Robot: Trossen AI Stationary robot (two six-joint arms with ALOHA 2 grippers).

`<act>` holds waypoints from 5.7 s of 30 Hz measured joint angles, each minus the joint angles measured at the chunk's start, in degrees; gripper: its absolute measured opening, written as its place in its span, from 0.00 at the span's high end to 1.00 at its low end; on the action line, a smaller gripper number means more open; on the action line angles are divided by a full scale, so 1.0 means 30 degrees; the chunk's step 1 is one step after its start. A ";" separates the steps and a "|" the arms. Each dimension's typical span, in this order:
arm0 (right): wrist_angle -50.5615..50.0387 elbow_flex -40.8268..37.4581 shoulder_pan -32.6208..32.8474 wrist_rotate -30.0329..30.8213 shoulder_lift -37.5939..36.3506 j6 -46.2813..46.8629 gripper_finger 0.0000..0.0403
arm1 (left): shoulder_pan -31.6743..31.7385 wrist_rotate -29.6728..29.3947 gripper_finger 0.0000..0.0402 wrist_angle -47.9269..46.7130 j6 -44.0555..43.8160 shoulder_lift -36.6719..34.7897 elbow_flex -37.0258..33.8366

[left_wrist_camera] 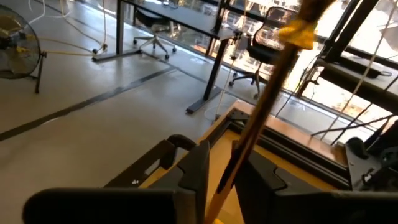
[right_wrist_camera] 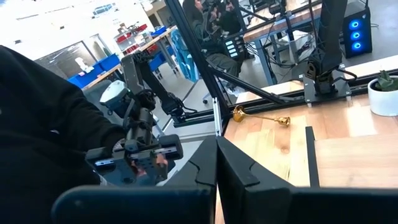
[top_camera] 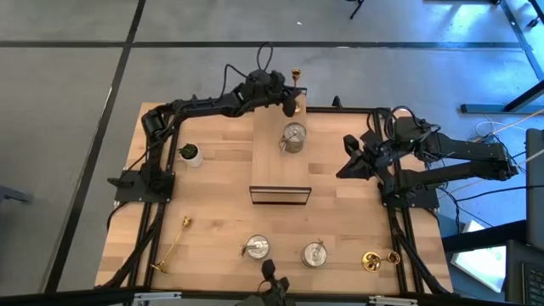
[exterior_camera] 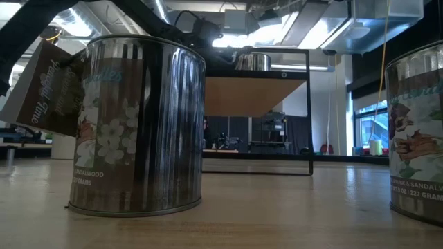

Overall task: Pick & Place candle stick holders
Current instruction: Put the top gold candle holder on the shelf, then put the left gold candle holder on the shelf

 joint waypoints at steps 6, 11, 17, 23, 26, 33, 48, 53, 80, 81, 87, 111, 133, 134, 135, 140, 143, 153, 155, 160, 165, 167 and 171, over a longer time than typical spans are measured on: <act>-0.0016 -0.0007 -0.0173 0.0000 0.0007 -0.0005 0.99 | -0.0227 0.0432 0.74 0.0006 0.0564 0.0000 0.0000; -0.0012 -0.0007 -0.0284 0.0000 0.0007 -0.0005 0.99 | -0.0504 -0.0064 0.68 0.0032 0.0607 0.0000 0.0000; -0.0012 -0.0007 -0.0277 0.0000 0.0007 -0.0005 0.99 | -0.0580 -0.1107 0.60 0.0050 0.0701 0.0000 0.0000; -0.0037 -0.0007 -0.0277 -0.0003 0.0007 -0.0008 0.99 | -0.0588 -0.1405 0.53 -0.0220 0.1173 -0.0085 0.0000; -0.0054 -0.0007 -0.0277 -0.0018 0.0007 -0.0012 0.99 | -0.0588 -0.1610 0.51 -0.0990 0.2172 -0.0469 0.0000; -0.0054 -0.0007 -0.0277 -0.0022 0.0007 -0.0157 0.99 | -0.0448 -0.2276 0.50 -0.2166 0.3031 -0.1689 0.0000; 0.0130 -0.0007 -0.0270 -0.0016 0.0007 -0.0362 0.99 | -0.0303 -0.1250 0.50 -0.8028 0.3686 -0.3051 0.0000; 0.0130 -0.0007 -0.0277 -0.0089 0.0007 -0.0362 0.99 | -0.0303 -0.1247 0.50 -0.9770 0.3783 -0.3784 0.0000; 0.0648 -0.0007 -0.0204 -0.0153 0.0007 -0.1150 0.99 | -0.1569 0.3014 0.50 -1.4669 0.3671 -0.7994 0.0000; 0.0796 -0.0007 -0.0204 -0.0153 0.0015 -0.1156 0.99 | -0.1763 0.3089 0.50 -1.4714 0.3584 -0.8015 0.0000; 0.2270 -0.0007 -0.0204 -0.0135 0.0029 -0.0988 0.99 | -0.2964 0.3106 0.50 -1.4549 0.3696 -0.8276 0.0000; 0.7932 -0.0007 0.6637 1.1364 0.2932 -0.1972 0.99 | -0.7242 0.4408 0.50 -1.4891 0.4709 -1.0628 -0.0060; 0.9741 0.0000 0.9229 1.6138 0.4364 -0.2003 0.99 | -1.1363 0.3444 0.50 -0.1005 -0.3646 -1.9876 -1.6340; 0.9782 0.0000 0.9224 1.6136 0.4364 -0.2009 0.99 | -1.1917 0.3174 0.50 -0.1347 -0.3751 -1.9916 -1.6334; 0.9821 0.0000 0.9224 1.6130 0.4364 -0.2001 0.99 | -1.2497 0.2801 0.50 -0.1686 -0.3823 -1.9926 -1.6334; 0.9838 0.0000 0.9205 1.6134 0.4364 -0.1994 0.99 | -1.5116 0.0677 0.50 -0.3494 -0.4346 -2.0006 -1.6342; 0.9834 0.0000 0.9098 1.6152 0.4364 -0.1950 0.99 | -1.6116 -0.0089 0.50 -0.5680 -0.4981 -1.9992 -1.6342; 0.9544 0.0000 0.8867 1.6203 0.4379 -0.1950 0.99 | -1.8190 0.0066 0.50 -1.2880 -0.8885 -2.0101 -1.6342; 0.9263 0.0000 0.8867 1.6203 0.4379 -0.1947 0.99 | -1.8248 0.0275 0.50 -1.4534 -0.9301 -2.0087 -1.6342; 0.8655 0.0007 0.8721 1.6203 0.4379 -0.1641 0.99 | -1.8233 0.1773 0.50 -1.6895 -1.0885 -2.0087 -1.6342; 0.8285 0.0007 0.8641 1.6203 0.4385 -0.1636 0.99 | -1.8233 0.2426 0.50 -1.5967 -1.2448 -2.0087 -1.6342; 0.8268 0.0007 0.8641 1.6203 0.4393 -0.1637 0.99 | -1.8233 0.2162 0.50 -1.5031 -1.2612 -2.0087 -1.6342; 0.8268 0.0007 0.8641 1.6203 0.4393 -0.1637 0.99 | -1.8233 0.0846 0.50 -1.2237 -1.4152 -2.0087 -1.6342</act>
